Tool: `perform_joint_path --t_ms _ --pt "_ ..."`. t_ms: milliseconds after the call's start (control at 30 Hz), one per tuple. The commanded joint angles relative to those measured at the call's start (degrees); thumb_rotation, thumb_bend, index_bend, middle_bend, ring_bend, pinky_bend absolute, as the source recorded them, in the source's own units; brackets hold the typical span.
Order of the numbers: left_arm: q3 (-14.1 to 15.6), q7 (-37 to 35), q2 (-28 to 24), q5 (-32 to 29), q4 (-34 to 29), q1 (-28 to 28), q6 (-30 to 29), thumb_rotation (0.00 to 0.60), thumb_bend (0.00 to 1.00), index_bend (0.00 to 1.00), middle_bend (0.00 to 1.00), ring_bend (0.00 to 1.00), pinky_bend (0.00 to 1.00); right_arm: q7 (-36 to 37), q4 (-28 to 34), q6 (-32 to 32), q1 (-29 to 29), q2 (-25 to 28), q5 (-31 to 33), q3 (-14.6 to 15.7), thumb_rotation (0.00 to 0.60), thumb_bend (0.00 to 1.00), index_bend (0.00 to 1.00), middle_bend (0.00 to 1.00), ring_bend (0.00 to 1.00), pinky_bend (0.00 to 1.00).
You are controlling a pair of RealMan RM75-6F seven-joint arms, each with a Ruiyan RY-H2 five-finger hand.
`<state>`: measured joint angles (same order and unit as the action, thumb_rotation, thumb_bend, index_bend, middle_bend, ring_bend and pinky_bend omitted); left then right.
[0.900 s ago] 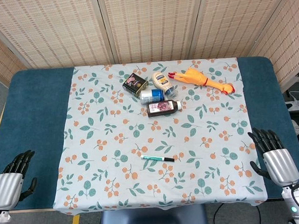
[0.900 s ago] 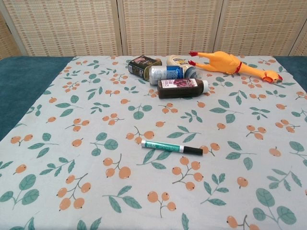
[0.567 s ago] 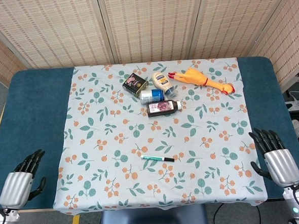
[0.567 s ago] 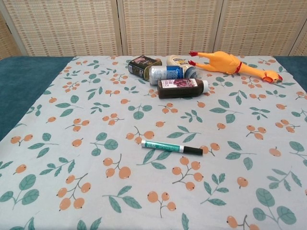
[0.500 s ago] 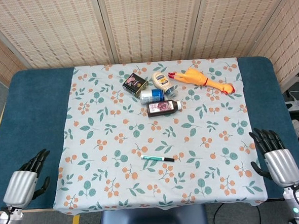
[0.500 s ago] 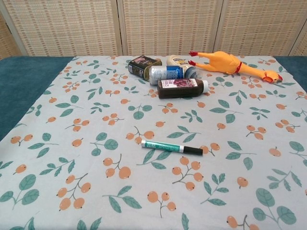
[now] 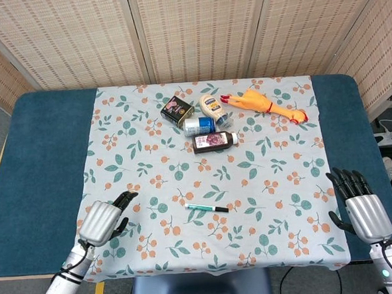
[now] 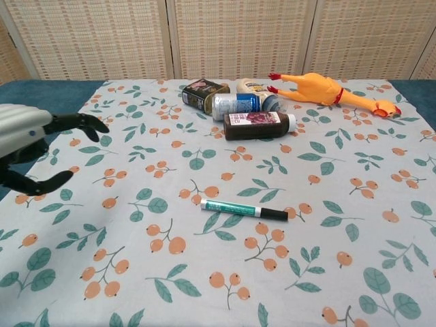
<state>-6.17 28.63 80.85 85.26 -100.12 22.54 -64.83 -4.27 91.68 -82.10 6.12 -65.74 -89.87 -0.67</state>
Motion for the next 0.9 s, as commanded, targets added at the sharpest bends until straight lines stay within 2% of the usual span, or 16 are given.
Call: perform_joint_path --t_ms 33,367,633,900 --pt "-1.32 4.5 4.67 -3.4 1.57 2.92 2.47 0.6 0.45 0.17 0.25 0.95 1.0 0.08 -0.14 0.71 0.23 -0.04 0.63 -0.09 0.6 0.2 0.0 0.0 0.0 0.0" --pt "-1.69 12.25 14.93 -6.45 8.55 8.03 4.24 0.6 0.44 0.2 0.26 0.95 1.0 -0.08 0.35 1.99 0.52 0.41 2.19 -0.35 0.6 0.2 0.0 0.0 0.0 0.0" --pt "-1.85 18.83 21.37 -8.42 14.67 12.3 6.11 0.6 0.43 0.21 0.25 0.96 1.0 -0.04 0.64 3.1 0.77 0.7 3.3 -0.41 0.6 0.2 0.0 0.0 0.0 0.0" --pt "-1.35 24.76 26.43 -9.14 20.48 15.23 6.21 0.6 0.43 0.23 0.29 0.96 1.0 0.16 0.86 3.91 1.02 1.03 3.9 -0.42 0.6 0.2 0.0 0.0 0.0 0.0"
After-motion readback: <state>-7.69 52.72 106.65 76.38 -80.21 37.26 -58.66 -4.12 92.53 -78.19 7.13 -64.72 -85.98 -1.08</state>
